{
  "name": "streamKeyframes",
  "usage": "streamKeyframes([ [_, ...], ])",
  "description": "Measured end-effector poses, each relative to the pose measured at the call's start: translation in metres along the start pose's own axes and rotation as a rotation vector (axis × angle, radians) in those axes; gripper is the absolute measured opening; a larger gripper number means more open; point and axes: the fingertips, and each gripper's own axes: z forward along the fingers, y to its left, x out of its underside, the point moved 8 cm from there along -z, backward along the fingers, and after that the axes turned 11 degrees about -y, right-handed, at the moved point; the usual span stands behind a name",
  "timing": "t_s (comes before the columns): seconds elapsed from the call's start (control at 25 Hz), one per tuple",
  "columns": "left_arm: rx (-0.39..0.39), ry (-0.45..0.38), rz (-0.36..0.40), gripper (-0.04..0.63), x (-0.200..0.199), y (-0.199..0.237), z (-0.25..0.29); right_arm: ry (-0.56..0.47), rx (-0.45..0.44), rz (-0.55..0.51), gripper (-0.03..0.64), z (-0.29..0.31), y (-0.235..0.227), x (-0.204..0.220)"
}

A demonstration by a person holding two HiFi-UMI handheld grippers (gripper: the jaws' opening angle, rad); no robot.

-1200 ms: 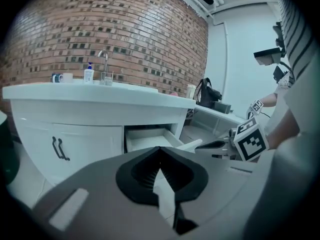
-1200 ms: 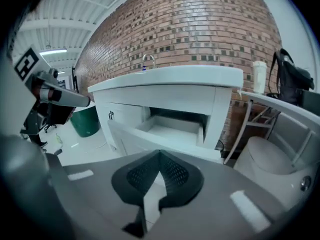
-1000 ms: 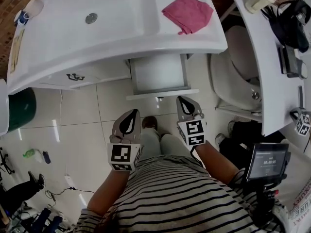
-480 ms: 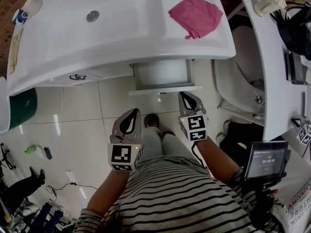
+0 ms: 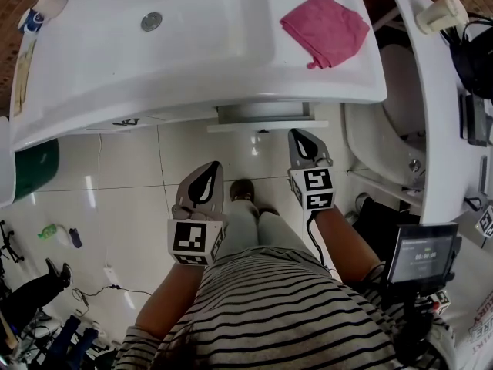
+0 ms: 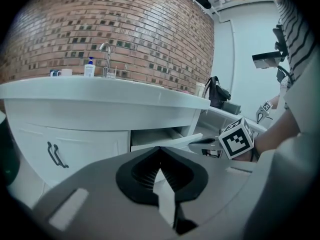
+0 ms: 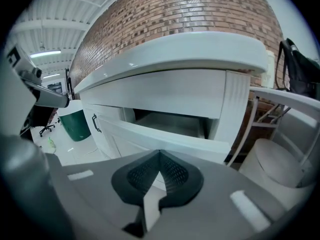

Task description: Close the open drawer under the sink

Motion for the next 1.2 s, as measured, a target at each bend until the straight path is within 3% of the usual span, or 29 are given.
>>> streamKeyframes([
  [0.68, -0.059, 0.003, 0.002, 0.014, 0.002, 0.018, -0.006, -0.031, 0.033, 0.031, 0.000, 0.056, -0.028, -0.021],
  [1.2, -0.115, -0.010, -0.001, 0.014, -0.006, 0.021, -0.030, -0.022, 0.032, -0.016, 0.000, 0.060, -0.031, -0.031],
])
